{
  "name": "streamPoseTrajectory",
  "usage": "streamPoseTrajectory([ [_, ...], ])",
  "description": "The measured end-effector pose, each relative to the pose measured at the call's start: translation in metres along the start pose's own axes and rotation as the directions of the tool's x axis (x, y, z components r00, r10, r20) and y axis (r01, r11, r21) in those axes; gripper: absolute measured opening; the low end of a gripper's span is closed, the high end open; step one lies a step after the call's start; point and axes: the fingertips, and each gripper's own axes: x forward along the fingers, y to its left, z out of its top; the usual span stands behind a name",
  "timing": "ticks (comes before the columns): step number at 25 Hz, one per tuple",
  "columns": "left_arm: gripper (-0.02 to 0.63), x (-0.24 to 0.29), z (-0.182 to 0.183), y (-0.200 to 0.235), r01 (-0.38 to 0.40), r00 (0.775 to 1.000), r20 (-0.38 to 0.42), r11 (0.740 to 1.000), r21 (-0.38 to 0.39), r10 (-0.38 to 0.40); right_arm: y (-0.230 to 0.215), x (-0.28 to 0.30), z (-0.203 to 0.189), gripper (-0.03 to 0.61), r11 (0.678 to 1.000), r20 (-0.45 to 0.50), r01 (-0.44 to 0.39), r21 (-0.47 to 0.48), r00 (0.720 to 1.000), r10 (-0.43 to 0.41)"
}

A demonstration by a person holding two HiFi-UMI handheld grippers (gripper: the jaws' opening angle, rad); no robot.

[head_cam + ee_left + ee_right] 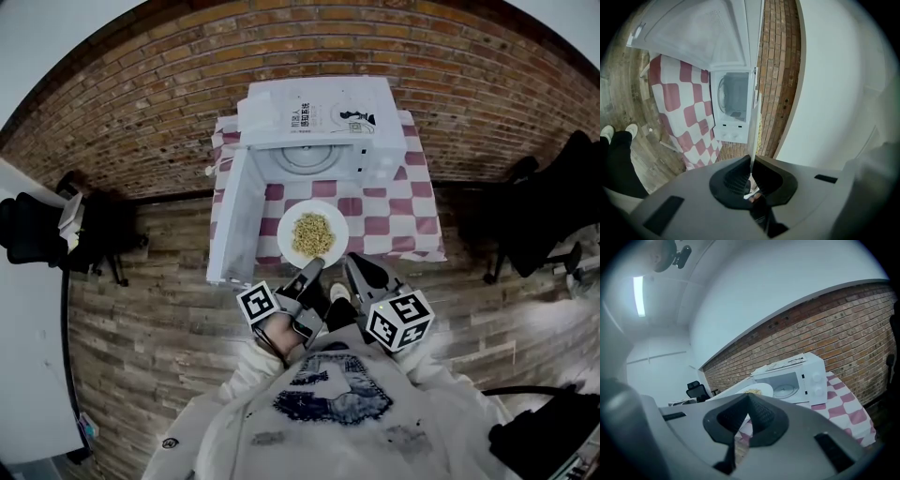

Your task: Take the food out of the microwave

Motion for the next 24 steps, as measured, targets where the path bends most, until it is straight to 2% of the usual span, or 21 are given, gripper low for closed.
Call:
streamPoseTrajectory([
  [12,0.018,-0.0021,-0.0093,-0.0014,0.0,1.0,-0.01,1.0,-0.004,0.0,0.0006,-0.0053,-0.0034,0.012,1.0,-0.004,0.0,-0.001,1.0,0.0],
  [24,0.018,0.0016,-0.0033,0.0047,-0.009,1.0,-0.022,1.0,-0.013,0.009,-0.0041,0.0035,-0.0067,0.012,1.0,-0.018,0.009,0.004,1.0,-0.009],
])
